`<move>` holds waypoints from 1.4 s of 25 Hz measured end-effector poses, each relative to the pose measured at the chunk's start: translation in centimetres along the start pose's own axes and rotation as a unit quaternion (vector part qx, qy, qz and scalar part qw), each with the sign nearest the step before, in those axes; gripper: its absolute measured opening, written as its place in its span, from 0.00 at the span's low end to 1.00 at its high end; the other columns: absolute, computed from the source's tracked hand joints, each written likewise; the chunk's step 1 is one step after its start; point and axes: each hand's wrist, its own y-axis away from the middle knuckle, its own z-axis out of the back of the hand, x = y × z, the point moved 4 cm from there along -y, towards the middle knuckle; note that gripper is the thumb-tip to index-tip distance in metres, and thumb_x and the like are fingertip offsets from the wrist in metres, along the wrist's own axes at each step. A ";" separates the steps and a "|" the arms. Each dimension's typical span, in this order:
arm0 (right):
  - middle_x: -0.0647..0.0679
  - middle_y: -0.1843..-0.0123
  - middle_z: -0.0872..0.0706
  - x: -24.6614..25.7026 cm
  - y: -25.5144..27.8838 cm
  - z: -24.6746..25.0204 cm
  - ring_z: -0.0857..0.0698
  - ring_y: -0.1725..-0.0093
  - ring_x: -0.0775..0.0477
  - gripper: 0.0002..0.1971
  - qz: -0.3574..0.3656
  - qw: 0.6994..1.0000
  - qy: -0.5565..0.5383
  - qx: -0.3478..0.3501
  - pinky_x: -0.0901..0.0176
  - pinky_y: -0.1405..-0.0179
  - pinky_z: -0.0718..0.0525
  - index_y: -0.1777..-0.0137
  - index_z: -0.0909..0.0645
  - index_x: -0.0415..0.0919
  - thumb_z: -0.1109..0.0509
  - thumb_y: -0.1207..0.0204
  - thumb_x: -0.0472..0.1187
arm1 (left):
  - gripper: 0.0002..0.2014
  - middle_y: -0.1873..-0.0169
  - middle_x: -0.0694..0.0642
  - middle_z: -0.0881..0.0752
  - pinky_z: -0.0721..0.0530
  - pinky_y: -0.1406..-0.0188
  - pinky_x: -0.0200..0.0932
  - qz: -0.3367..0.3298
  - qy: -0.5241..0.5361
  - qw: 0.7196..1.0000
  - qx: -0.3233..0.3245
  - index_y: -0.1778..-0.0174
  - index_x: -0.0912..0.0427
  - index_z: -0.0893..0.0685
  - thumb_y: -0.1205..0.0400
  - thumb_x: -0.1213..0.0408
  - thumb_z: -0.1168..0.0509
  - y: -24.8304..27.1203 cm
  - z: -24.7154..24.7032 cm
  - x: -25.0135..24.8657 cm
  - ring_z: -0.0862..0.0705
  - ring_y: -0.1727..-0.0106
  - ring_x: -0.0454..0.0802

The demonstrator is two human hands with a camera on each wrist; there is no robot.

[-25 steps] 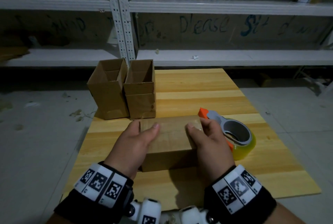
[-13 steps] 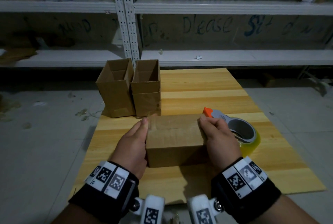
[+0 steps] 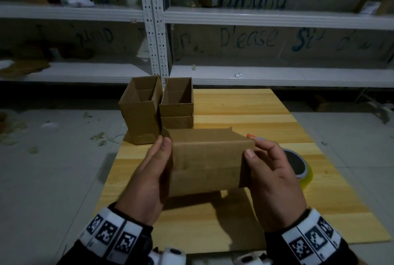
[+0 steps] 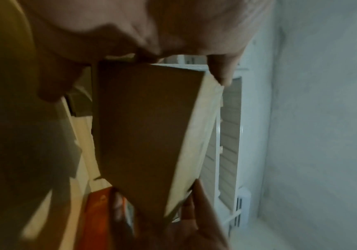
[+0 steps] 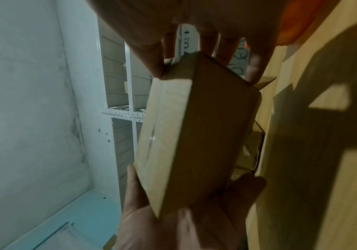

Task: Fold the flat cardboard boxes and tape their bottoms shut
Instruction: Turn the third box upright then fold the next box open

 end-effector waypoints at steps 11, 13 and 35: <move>0.57 0.29 0.15 -0.1 0.6 -0.1 0.16 0.29 0.59 0.35 0.004 0.976 0.217 0.023 0.53 0.27 0.16 0.29 0.23 0.53 0.14 0.36 0.41 | 0.58 0.23 0.37 0.20 0.18 0.22 0.49 -0.248 -0.250 0.932 0.090 0.22 0.21 0.32 0.41 0.66 0.11 0.7 1.5 0.1 0.21 0.20 0.41; 0.60 0.25 0.18 -0.4 0.6 -0.5 0.19 0.25 0.58 0.44 -0.021 0.973 0.227 0.043 0.52 0.26 0.17 0.21 0.26 0.58 0.15 0.40 0.60 | 0.40 0.26 0.38 0.19 0.14 0.27 0.50 -0.315 -0.336 0.885 0.072 0.31 0.34 0.17 0.38 0.61 0.11 0.9 1.6 -0.2 0.20 0.22 0.43; 0.52 0.15 0.24 -0.6 0.3 -2.5 0.25 0.17 0.43 0.38 -0.133 0.979 0.153 0.006 0.28 0.20 0.26 0.16 0.30 0.68 0.37 0.27 0.75 | 0.28 0.24 0.24 0.34 0.10 0.41 0.41 -0.320 -0.471 0.821 0.037 0.36 0.24 0.25 0.31 0.38 0.23 1.6 -1.5 0.5 0.27 0.27 0.25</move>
